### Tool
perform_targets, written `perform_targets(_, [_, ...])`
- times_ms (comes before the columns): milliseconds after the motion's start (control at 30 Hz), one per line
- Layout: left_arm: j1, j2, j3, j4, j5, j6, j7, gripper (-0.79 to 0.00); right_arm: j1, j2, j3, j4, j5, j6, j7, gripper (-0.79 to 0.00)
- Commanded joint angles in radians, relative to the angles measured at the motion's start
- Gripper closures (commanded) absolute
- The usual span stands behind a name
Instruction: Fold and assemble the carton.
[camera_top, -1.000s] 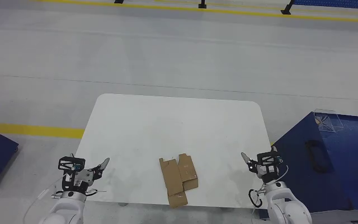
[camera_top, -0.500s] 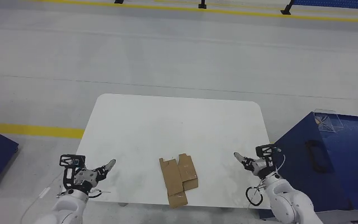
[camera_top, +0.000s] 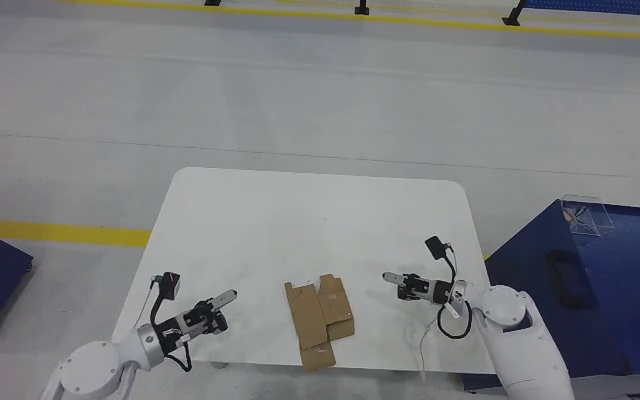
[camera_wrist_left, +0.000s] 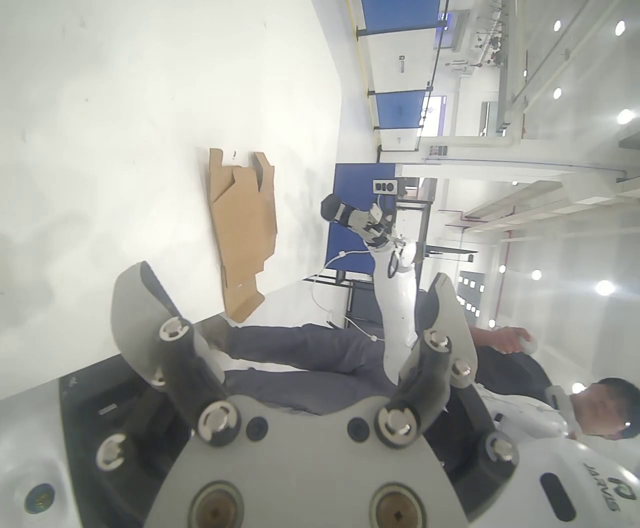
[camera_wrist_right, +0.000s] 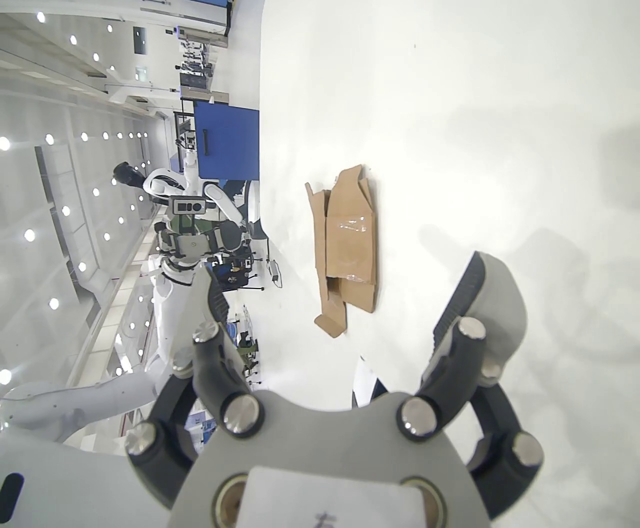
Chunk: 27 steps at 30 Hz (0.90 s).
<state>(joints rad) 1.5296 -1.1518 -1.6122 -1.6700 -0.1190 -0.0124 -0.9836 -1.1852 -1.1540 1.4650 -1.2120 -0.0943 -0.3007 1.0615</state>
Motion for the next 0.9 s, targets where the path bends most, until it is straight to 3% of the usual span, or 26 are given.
perform_targets(0, [-0.015,0.001,0.014,0.009,0.019,0.013,-0.015,-0.785,-0.001,0.0,0.0,0.0,0.0,0.0,-0.002,-0.785])
perform_targets(200, [-0.015,0.001,0.014,0.009,0.019,0.013,-0.015,-0.785,-0.001,0.0,0.0,0.0,0.0,0.0,-0.002,-0.785])
perform_targets(267, [-0.014,-0.003,0.034,0.009,-0.066,0.013,-0.052,-0.785,-0.002,0.0,-0.002,-0.003,0.005,-0.003,-0.004,-0.785])
perform_targets(333, [-0.043,-0.009,0.067,0.07,-0.179,0.02,-0.091,-0.785,-0.006,-0.003,-0.011,0.004,0.059,-0.019,-0.002,-0.785])
perform_targets(567, [-0.134,-0.029,0.232,0.178,-0.203,-0.054,-0.095,-0.785,0.042,-0.03,-0.15,0.08,0.145,-0.147,0.022,-0.785])
perform_targets(733, [-0.165,-0.036,0.286,0.243,-0.222,-0.1,-0.086,-0.785,0.112,-0.053,-0.25,0.188,0.199,-0.165,0.076,-0.785])
perform_targets(867, [-0.188,-0.039,0.305,0.286,-0.233,-0.119,-0.059,-0.785,0.177,-0.07,-0.309,0.284,0.179,-0.179,0.038,-0.785])
